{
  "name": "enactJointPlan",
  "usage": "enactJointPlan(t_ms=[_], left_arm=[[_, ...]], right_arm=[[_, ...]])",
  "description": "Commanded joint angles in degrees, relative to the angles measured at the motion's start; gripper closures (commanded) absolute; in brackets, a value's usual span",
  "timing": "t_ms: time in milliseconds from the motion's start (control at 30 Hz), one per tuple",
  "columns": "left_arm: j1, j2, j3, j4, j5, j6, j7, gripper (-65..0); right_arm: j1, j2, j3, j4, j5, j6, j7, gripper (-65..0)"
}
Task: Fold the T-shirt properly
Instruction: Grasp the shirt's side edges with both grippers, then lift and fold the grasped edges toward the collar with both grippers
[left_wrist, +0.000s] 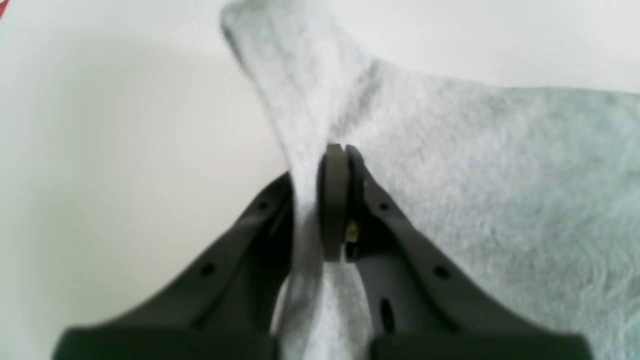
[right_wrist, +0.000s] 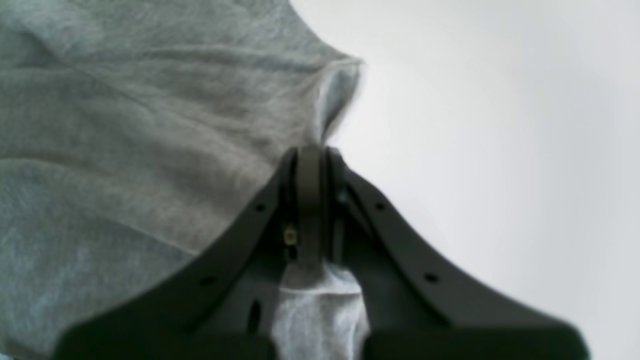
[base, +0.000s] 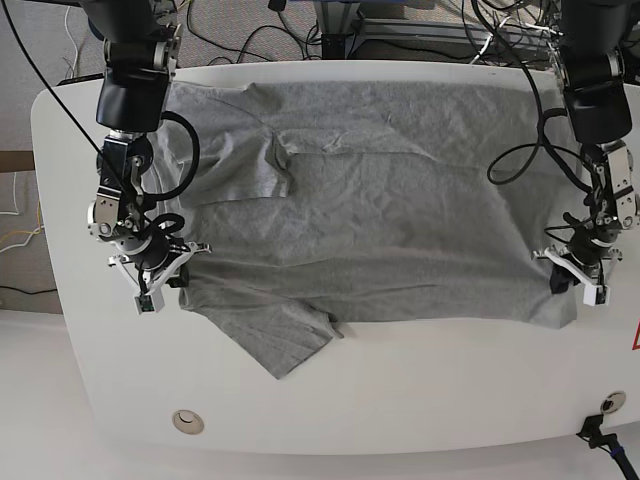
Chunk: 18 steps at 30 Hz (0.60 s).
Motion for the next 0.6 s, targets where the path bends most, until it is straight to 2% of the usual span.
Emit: enactJointPlan(t_ms=[0,233,567], left_arm=[[0.1,-0.9,-0.4,4.2,-1.1,-0.3,-1.4,0.0],[7.4,-1.2,-1.0,14.1,-1.1,-0.3,-1.4,0.0],[17.6,-1.2,-9.0,26.7,-1.1,-0.3,-1.4,0.0]], right_arm=[[1.5,0.9,0.3,3.0,0.6,0.2,1.3,0.0],[-1.6,0.6,0.3,12.5,0.6,0.2,0.4,0.0],[-10.8,0.6,0.3,26.1,0.6,0.2,-1.0,0.0]])
